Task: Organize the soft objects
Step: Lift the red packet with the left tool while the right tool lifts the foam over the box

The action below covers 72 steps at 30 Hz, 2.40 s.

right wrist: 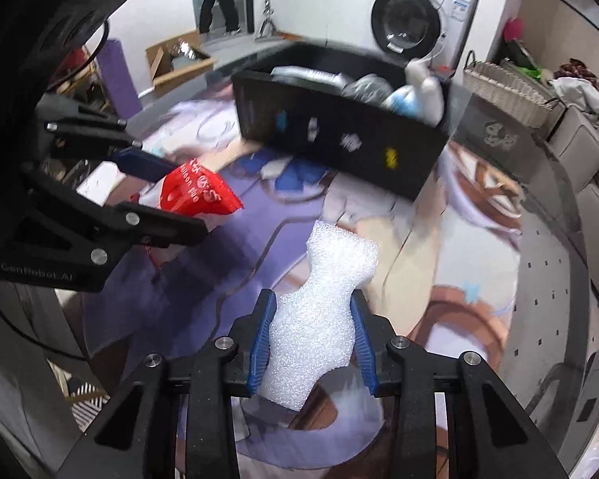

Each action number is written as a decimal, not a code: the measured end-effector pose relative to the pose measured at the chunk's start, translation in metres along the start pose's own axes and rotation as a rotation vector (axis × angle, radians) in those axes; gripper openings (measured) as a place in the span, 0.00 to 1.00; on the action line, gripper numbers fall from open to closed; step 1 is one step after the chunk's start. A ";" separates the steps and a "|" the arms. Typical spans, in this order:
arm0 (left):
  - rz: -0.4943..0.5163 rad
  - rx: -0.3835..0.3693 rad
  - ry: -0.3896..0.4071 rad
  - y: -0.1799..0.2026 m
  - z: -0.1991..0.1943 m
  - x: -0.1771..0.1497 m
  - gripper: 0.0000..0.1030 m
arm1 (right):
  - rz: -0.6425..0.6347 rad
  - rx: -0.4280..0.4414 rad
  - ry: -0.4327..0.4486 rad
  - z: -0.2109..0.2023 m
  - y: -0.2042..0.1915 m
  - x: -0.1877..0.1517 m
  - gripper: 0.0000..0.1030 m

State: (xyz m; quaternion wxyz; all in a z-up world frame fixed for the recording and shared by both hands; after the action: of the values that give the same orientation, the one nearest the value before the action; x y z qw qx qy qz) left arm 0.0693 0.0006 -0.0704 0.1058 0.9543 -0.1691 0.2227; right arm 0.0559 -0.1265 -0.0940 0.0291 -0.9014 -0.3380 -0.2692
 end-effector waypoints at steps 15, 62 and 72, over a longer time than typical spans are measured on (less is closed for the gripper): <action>-0.006 0.030 0.405 0.002 -0.073 0.023 0.41 | 0.018 -0.107 0.398 -0.076 -0.002 0.031 0.36; -0.143 0.062 0.847 -0.038 -0.121 0.085 0.41 | 0.091 -0.266 0.815 -0.138 0.024 0.121 0.36; -0.203 0.069 0.844 -0.058 -0.108 0.102 0.41 | 0.123 -0.283 0.818 -0.121 0.037 0.153 0.36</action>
State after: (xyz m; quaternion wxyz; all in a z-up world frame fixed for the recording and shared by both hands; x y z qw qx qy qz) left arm 0.1352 0.0559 0.0641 0.1549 0.7942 -0.0089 0.5874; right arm 0.1188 -0.0927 0.0913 0.0527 -0.7342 -0.2040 -0.6454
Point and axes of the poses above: each gripper's, at about its wrist camera, not at the fingertips, and z roughly the way its jaws point, y to its right, x to its top, the point moved 1 cm from there along z, roughly the way its jaws point, and after that the axes turned 6 degrees about -z, right-handed, at the moved point
